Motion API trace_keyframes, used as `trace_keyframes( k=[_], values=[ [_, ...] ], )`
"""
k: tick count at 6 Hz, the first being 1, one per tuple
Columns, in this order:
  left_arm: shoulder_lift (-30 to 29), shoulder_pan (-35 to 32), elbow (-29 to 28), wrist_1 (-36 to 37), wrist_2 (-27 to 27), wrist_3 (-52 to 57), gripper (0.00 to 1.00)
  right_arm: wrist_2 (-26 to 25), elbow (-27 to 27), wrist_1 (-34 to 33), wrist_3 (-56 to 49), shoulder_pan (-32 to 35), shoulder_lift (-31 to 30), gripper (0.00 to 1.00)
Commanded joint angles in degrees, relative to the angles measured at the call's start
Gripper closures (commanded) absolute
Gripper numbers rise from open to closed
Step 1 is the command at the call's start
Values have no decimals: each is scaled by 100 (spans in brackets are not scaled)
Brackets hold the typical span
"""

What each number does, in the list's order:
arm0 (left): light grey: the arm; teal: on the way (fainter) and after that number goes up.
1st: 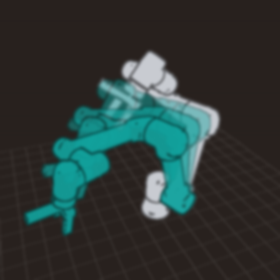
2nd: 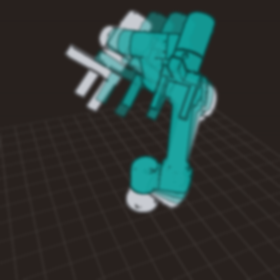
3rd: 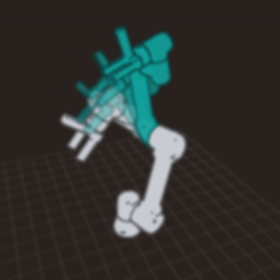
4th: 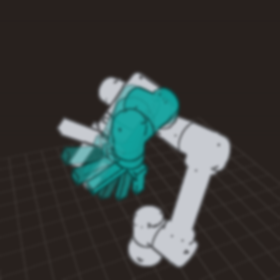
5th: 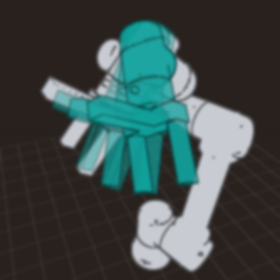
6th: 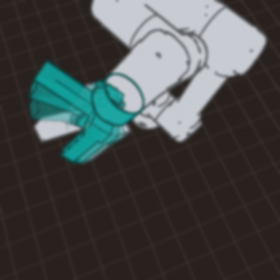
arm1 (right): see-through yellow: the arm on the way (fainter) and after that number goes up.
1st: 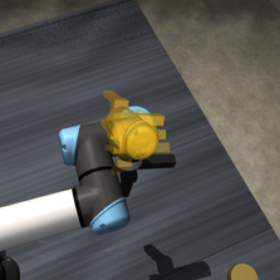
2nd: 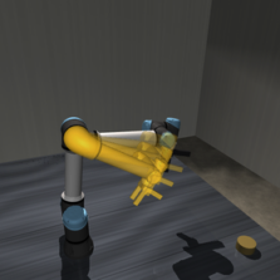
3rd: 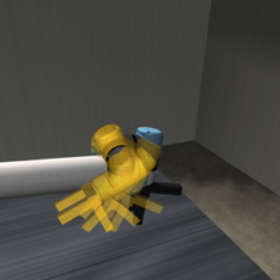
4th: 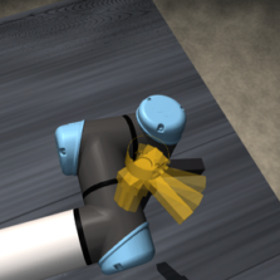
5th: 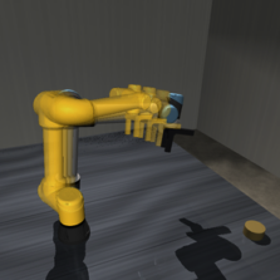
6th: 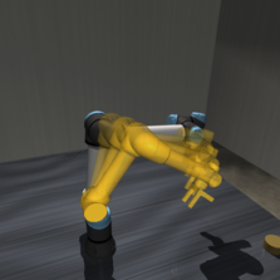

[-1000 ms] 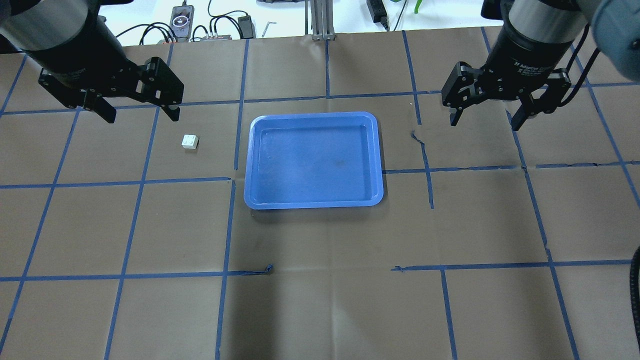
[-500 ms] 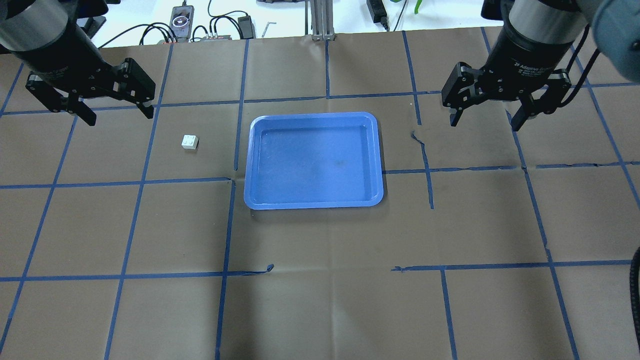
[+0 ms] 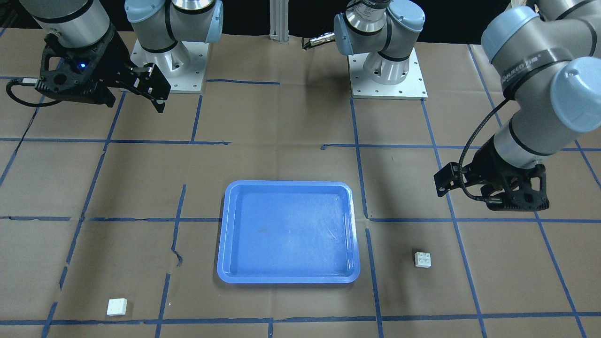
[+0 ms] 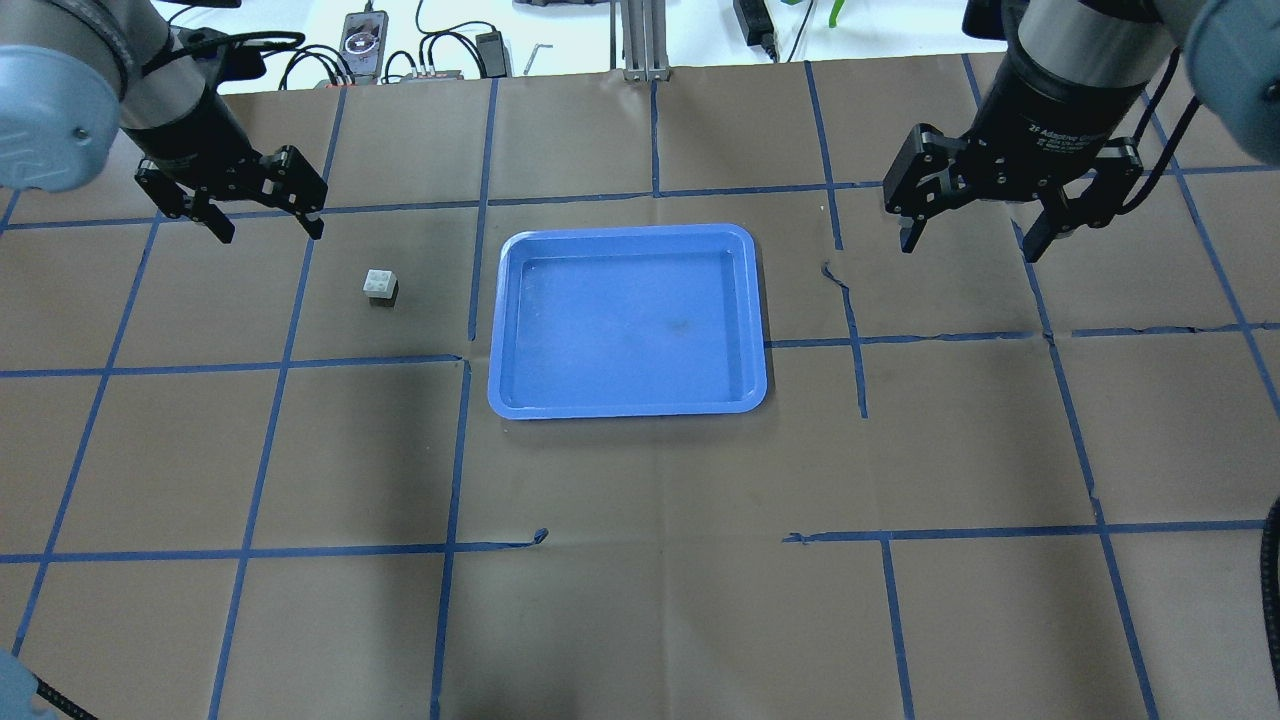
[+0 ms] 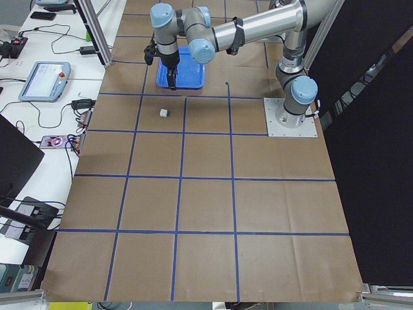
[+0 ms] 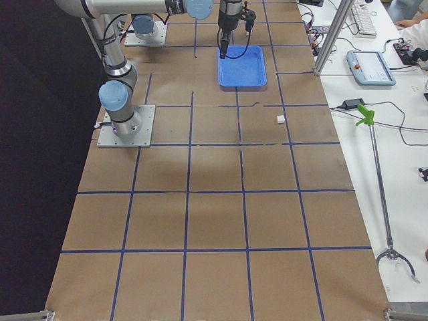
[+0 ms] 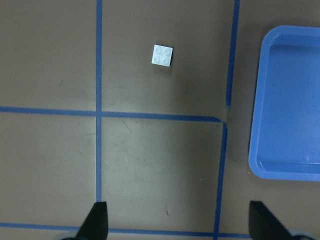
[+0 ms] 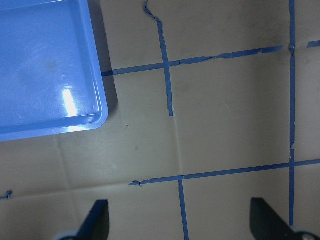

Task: Assemble white blocks and place on blue tray

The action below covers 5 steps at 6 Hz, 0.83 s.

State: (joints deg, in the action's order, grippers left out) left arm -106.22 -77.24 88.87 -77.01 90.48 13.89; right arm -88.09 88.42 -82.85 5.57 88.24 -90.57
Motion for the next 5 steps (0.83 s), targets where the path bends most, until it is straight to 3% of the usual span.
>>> trace_keyframes(
  k=[1, 3, 5],
  values=[
    [-739, 7, 243, 1060, -21, 174, 0, -59, 0, -12, -491, 0, 13, 0],
    [-1100, -11, 761, 2421, -39, 420, 0, -77, -18, -186, -2243, -61, 118, 0],
    [-1339, -28, 807, 2691, -57, 553, 1, -129, -87, -345, -4604, -79, 511, 0]
  ],
)
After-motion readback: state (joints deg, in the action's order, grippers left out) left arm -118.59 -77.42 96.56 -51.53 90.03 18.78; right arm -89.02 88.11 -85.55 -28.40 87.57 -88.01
